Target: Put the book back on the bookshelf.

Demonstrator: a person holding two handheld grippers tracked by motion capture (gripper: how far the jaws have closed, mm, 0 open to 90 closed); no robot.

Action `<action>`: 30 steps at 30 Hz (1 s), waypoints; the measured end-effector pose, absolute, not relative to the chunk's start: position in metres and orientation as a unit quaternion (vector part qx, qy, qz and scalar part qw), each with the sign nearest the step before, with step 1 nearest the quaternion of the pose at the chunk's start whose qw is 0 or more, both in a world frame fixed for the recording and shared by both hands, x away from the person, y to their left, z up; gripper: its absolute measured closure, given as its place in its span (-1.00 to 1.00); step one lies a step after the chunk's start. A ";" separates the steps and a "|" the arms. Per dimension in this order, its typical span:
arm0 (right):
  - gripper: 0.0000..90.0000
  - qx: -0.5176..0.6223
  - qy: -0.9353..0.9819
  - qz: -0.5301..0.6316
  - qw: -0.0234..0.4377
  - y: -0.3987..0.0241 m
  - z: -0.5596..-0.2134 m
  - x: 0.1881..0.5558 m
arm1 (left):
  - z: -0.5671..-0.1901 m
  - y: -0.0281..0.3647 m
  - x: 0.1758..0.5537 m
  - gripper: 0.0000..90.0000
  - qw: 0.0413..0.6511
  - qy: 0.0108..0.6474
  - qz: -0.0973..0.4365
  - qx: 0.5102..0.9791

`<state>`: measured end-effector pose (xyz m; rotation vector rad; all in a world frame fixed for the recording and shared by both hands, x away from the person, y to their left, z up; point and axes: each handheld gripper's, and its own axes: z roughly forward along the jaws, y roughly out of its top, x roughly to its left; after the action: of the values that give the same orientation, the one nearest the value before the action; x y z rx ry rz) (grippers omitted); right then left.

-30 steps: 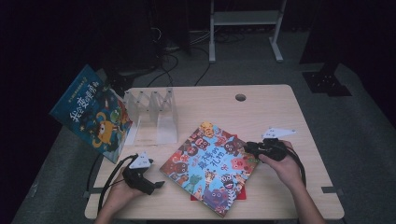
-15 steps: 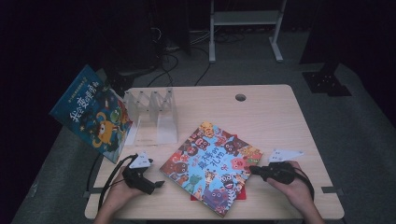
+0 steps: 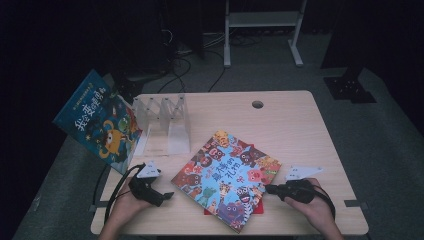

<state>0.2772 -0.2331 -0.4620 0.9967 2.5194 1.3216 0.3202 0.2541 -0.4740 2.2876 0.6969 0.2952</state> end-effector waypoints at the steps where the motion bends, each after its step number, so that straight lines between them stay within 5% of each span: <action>1: 0.98 0.330 0.834 0.437 0.062 -0.233 -0.462 0.277 | -0.472 0.255 0.320 -1.00 0.365 0.273 0.116 0.883; 13: 0.98 0.322 0.838 0.435 0.064 -0.226 -0.461 0.283 | -0.443 0.229 0.342 -1.00 0.404 0.275 0.080 0.869; 30: 0.98 0.310 0.844 0.433 0.061 -0.223 -0.461 0.288 | -0.452 0.180 0.392 -1.00 0.408 0.268 0.009 0.873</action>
<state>0.2882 -0.2229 -0.4609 0.9385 2.5527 1.3113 0.3921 0.1800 -0.4522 2.1995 0.6763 0.0226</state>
